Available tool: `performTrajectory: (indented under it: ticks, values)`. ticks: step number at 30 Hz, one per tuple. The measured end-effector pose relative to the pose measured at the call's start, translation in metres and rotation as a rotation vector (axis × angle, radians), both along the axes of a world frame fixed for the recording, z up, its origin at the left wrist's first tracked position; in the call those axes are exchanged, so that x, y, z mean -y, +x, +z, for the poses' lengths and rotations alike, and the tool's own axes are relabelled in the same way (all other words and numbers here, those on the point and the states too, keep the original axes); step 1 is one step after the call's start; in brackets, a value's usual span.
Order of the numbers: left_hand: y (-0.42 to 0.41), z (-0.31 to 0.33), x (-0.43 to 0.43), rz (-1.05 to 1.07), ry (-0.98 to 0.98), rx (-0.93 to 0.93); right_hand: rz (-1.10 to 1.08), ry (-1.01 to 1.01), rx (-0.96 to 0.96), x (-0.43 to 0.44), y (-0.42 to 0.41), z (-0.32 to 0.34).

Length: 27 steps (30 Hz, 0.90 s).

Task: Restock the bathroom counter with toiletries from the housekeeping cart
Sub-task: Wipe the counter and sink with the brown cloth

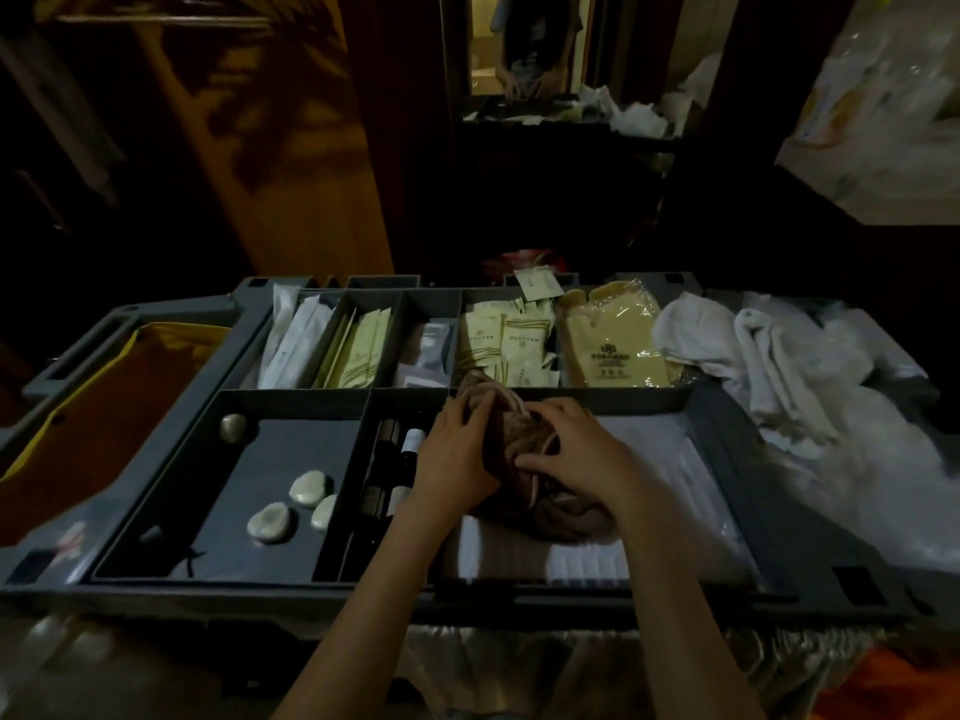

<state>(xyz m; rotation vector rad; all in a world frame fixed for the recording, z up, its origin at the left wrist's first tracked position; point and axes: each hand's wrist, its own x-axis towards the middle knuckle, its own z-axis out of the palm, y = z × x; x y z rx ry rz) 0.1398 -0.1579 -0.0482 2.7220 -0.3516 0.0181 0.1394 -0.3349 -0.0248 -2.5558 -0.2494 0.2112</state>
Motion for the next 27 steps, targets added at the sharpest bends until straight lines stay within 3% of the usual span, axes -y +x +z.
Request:
performTrajectory:
  ticks: [6,11,19,27]
  values:
    - [0.025,0.005,-0.002,-0.076,0.076,0.042,0.045,0.131,-0.119,0.019,0.026,-0.005]
    - [0.029,-0.003,-0.003,-0.128,-0.073,0.078,0.016,0.302,-0.121,0.027,0.031,-0.013]
    - [0.028,-0.011,0.009,-0.079,-0.124,0.147,-0.093,0.422,-0.116,0.043,0.027,-0.022]
    - [0.022,-0.009,0.029,0.059,-0.231,0.102,-0.155,0.463,-0.024,0.044,0.021,-0.019]
